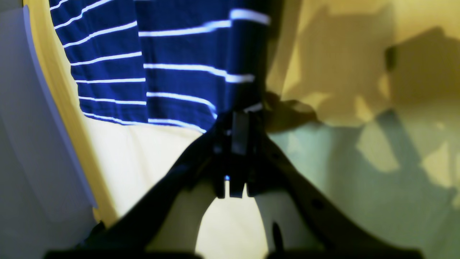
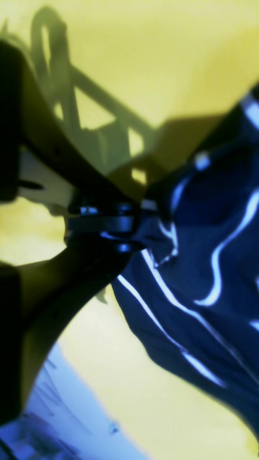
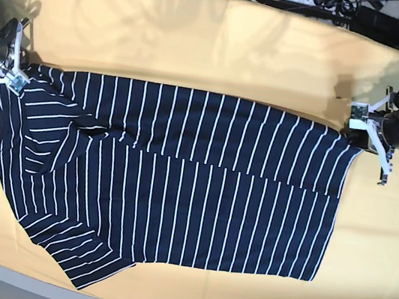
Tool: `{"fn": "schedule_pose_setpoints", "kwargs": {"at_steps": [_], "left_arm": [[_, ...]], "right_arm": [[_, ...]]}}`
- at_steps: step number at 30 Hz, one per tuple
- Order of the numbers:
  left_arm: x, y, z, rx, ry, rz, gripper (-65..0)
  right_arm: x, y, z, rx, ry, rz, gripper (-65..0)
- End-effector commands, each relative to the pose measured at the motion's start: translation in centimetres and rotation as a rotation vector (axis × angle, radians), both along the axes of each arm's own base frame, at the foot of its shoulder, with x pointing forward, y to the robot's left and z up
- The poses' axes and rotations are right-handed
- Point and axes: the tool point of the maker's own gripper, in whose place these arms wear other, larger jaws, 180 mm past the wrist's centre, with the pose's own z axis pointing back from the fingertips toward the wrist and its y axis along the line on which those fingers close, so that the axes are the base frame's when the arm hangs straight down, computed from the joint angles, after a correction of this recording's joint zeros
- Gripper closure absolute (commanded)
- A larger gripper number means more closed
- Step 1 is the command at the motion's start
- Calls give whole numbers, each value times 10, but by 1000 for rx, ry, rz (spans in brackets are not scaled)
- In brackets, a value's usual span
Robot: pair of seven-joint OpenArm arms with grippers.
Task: Fold the T-shirt properly
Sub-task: 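Regrasp the shirt edge with both grippers and lift it slightly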
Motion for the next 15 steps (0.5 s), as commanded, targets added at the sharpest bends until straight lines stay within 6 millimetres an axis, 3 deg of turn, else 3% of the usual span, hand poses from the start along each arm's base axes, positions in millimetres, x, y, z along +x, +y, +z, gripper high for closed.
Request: {"fn": "schedule_pose_setpoints", "kwargs": {"at_steps": [1, 8, 15], "left_arm": [[9, 3, 17, 12, -44, -10, 0], [8, 9, 29, 58, -52, -43, 0], [1, 14, 30, 65, -4, -41, 0]], "right_arm": [[5, -28, 14, -110, -18, -21, 0], [1, -20, 33, -93, 38, 6, 0], [4, -16, 52, -77, 47, 56, 0]]}}
